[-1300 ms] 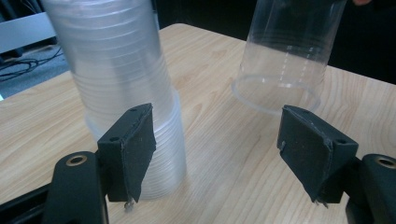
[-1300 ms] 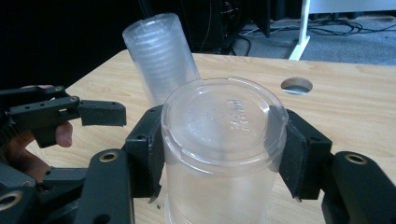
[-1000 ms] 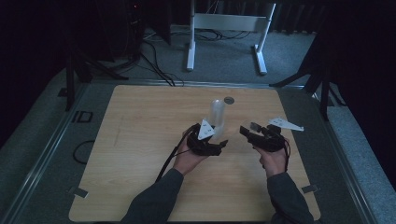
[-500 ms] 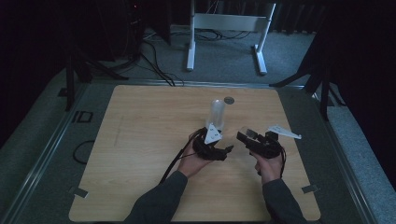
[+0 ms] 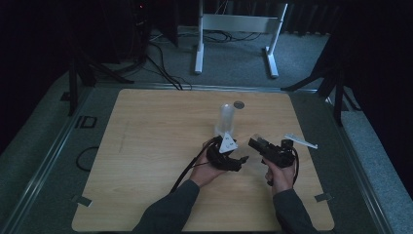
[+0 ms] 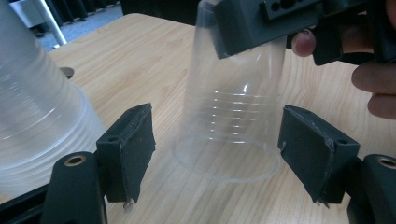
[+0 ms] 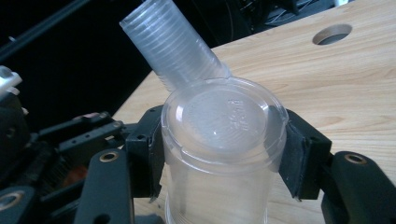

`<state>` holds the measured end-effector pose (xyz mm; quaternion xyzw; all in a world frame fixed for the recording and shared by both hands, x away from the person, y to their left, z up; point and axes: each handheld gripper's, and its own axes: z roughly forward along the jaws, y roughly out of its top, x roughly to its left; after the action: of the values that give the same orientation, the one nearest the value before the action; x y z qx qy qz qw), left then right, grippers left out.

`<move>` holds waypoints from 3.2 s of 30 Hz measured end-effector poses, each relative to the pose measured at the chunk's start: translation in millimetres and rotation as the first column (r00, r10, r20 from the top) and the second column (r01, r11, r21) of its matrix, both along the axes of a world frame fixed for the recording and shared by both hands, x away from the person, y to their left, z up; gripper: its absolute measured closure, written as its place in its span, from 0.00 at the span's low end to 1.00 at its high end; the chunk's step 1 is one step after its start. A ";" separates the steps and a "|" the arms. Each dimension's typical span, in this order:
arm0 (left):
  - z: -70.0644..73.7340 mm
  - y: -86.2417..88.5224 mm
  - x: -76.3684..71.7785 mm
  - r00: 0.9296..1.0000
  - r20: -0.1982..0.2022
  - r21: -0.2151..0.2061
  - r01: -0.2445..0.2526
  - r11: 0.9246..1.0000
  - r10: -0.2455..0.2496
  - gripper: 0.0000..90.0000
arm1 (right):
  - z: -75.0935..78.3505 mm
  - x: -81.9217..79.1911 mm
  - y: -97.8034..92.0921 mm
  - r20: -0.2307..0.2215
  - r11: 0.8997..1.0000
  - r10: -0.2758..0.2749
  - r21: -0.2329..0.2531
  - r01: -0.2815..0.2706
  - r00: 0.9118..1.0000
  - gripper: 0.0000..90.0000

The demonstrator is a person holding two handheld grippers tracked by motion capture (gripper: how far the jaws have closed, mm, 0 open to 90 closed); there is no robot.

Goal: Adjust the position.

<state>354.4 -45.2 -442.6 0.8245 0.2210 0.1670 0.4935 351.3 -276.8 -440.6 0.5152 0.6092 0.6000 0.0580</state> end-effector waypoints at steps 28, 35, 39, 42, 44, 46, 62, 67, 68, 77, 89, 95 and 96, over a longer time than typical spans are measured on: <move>-9.2 -15.4 3.5 1.000 -0.006 0.014 -0.010 1.000 0.011 0.28 | -5.2 1.9 -1.5 -0.043 0.989 0.032 0.149 -0.026 0.999 0.45; -9.3 -15.6 3.5 1.000 -0.008 0.012 -0.009 1.000 0.009 0.28 | -7.2 2.8 -3.9 -0.057 0.982 0.034 0.188 -0.023 0.998 0.46; -9.3 -15.9 3.1 1.000 -0.011 0.015 -0.010 1.000 0.010 0.29 | -7.4 2.9 -4.0 -0.057 0.982 0.037 0.189 -0.026 0.998 0.45; -8.5 -15.9 2.1 1.000 -0.006 0.015 -0.008 1.000 0.008 0.29 | -7.4 3.0 -3.9 -0.052 0.982 0.043 0.186 -0.033 0.998 0.45; -8.1 -15.9 1.4 1.000 -0.006 0.011 -0.003 1.000 0.003 0.30 | -6.5 2.8 -4.1 -0.051 0.983 0.050 0.179 -0.041 0.997 0.44; -7.9 -15.8 1.1 1.000 -0.003 0.011 -0.002 1.000 0.002 0.30 | -5.5 2.4 -3.9 -0.044 0.984 0.052 0.172 -0.043 0.998 0.41; -4.7 -10.9 0.0 1.000 0.007 0.008 0.007 1.000 -0.007 0.32 | -2.8 -0.3 -2.3 -0.011 0.987 0.120 0.113 -0.118 0.993 0.30; -3.0 -8.9 0.3 1.000 0.012 0.009 0.004 1.000 -0.004 0.32 | -1.6 -2.1 -2.8 0.001 0.985 0.141 0.095 -0.141 0.990 0.29; -3.0 -8.9 0.3 1.000 0.012 0.009 0.004 1.000 -0.004 0.32 | -1.6 -2.1 -2.8 0.001 0.985 0.141 0.095 -0.141 0.990 0.29; 0.1 -2.0 2.5 1.000 0.017 0.008 -0.010 1.000 0.009 0.32 | 0.9 -7.7 -2.5 0.025 0.983 0.181 -0.013 -0.181 0.983 0.29; 4.0 7.0 5.8 0.999 0.023 0.011 -0.029 1.000 0.029 0.32 | 0.9 -9.2 -4.8 0.026 0.977 0.195 -0.096 -0.191 0.981 0.29; 5.9 10.7 6.4 0.999 0.029 0.015 -0.030 0.999 0.029 0.32 | 2.4 -10.2 -9.9 0.035 0.977 0.192 -0.098 -0.188 0.981 0.27; 5.9 10.7 6.4 0.999 0.029 0.015 -0.030 0.999 0.029 0.32 | 2.4 -10.2 -9.9 0.035 0.977 0.192 -0.098 -0.188 0.981 0.27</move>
<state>360.9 -34.6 -436.7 0.8225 0.2247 0.1877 0.4875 341.0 -286.7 -438.2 0.4379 0.6819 0.5846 0.0378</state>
